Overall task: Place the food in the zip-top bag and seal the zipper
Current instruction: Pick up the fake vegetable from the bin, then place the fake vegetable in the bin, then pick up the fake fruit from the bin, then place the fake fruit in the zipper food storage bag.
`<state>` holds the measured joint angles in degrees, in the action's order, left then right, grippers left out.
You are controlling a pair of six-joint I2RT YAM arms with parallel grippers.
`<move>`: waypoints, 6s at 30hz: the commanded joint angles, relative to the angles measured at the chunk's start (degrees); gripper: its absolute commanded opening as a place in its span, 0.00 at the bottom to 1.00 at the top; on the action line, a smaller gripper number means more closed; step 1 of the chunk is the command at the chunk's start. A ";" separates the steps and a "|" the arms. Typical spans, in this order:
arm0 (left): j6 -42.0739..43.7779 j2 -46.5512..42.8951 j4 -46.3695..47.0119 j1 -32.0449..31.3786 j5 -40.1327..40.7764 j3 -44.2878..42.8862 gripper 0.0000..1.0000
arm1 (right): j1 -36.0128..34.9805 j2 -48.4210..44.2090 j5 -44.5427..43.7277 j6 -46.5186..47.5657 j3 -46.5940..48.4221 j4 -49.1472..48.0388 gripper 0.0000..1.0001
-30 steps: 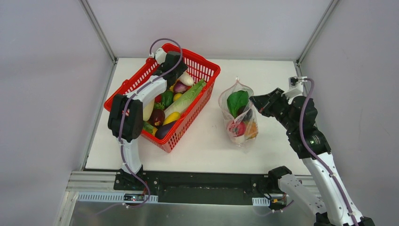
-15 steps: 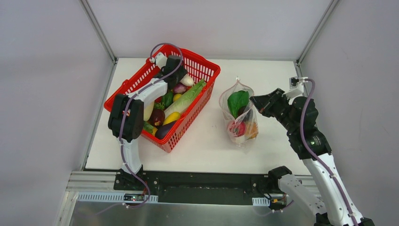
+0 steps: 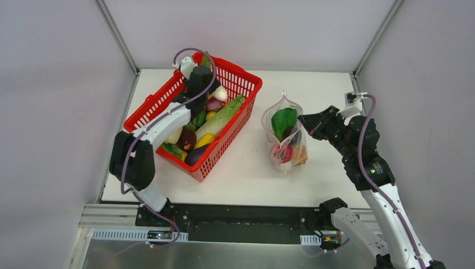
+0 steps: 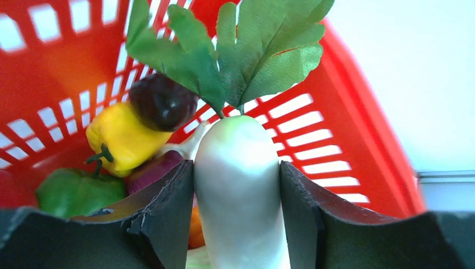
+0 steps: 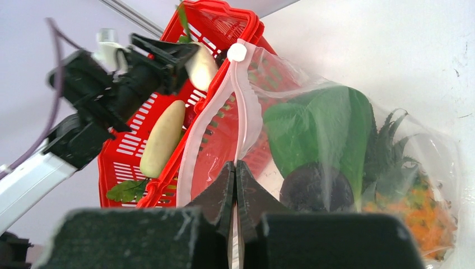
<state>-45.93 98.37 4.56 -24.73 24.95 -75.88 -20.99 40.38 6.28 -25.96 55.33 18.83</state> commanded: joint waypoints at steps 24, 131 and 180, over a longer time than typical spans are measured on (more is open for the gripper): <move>21.58 -33.04 15.29 -4.36 -18.52 18.85 0.19 | -0.07 -2.43 3.19 -0.96 -1.09 -3.37 0.00; 11.76 14.98 10.35 3.10 5.24 -6.97 0.07 | -0.10 3.01 3.25 0.41 -2.60 -9.78 0.00; 35.81 -25.40 -20.44 -24.19 -44.11 -4.66 0.01 | -0.07 2.87 12.57 -4.72 -3.89 -11.38 0.00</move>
<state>-17.89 70.19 -6.98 -45.08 -17.91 -74.28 -20.99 43.79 18.06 -29.15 50.35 11.68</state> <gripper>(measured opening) 0.636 0.007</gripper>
